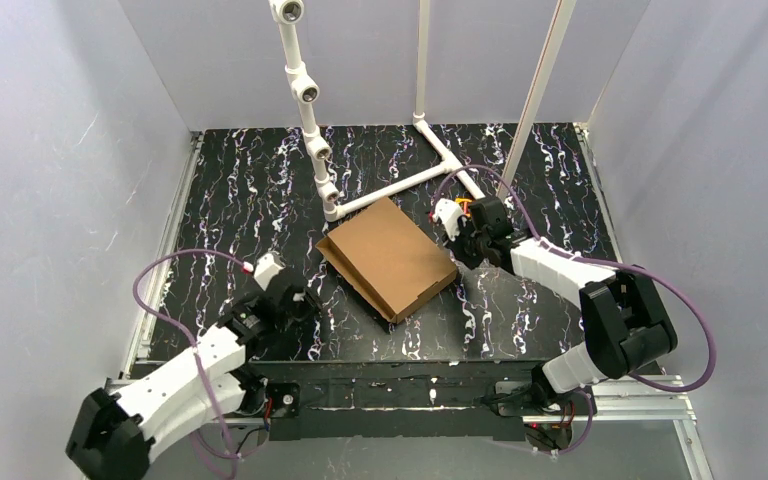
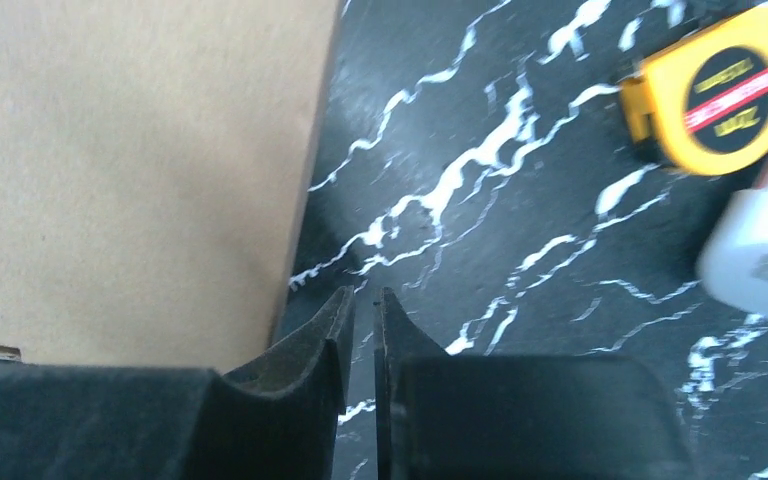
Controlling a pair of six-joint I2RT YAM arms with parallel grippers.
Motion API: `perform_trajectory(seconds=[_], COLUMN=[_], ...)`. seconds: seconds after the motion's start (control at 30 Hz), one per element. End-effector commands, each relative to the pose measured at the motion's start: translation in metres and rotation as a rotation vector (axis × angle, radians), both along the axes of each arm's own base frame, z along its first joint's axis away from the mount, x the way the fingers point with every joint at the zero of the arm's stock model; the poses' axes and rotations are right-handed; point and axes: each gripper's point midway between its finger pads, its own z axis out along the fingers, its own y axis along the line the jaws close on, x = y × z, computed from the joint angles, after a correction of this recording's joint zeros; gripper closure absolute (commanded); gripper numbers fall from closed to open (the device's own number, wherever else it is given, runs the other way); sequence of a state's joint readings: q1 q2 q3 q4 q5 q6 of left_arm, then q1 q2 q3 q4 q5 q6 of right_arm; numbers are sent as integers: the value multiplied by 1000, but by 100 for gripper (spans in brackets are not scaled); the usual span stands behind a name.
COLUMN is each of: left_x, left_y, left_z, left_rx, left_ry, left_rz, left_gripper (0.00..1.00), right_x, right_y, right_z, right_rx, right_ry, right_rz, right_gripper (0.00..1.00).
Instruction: Fold the paper box
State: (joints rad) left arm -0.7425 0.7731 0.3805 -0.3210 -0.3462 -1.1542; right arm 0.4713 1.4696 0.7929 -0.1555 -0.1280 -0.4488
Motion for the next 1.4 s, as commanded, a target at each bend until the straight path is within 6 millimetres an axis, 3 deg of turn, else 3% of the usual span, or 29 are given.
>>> perform_trajectory(seconds=[0.0,0.13,0.27,0.5,0.6,0.77,0.9,0.97,1.03,1.07,1.13,1.23,1.27,1.37], left_x=[24,61,93,126,142,174,189,175,150,131,84,29,7,-15], left_y=[23,25,25,32,24,-15,-37,-27,0,14,28,16,5,-12], left_z=[-13,-20,-30,-36,-33,-15,4,1,0,-5,-1,1,1,-2], left_rx=[93,81,58,72,51,-90,-146,-108,-19,19,4,-140,-211,-267], left_ry=[73,134,165,211,194,157,125,141,162,188,179,191,217,249], left_rz=[-30,-17,3,26,-5,-120,-180,-180,-97,-59,-25,-65,-106,-148], left_gripper=[71,83,88,93,94,99,100,100,94,93,90,91,92,94], right_x=[53,79,113,153,144,97,70,83,100,100,83,62,49,29], right_y=[15,33,51,87,115,170,187,168,140,127,103,74,55,34], right_z=[49,41,38,15,0,-4,-8,-3,17,22,38,53,54,48], right_rx=[24,19,38,63,87,120,144,88,65,54,39,13,14,13], right_ry=[-173,-122,-128,-68,-14,21,58,-7,-69,-83,-118,-143,-122,-97], right_rz=[0,12,-10,4,82,229,235,162,85,70,87,71,53,24], right_gripper=[78,80,82,85,89,92,93,89,84,82,77,72,72,72])
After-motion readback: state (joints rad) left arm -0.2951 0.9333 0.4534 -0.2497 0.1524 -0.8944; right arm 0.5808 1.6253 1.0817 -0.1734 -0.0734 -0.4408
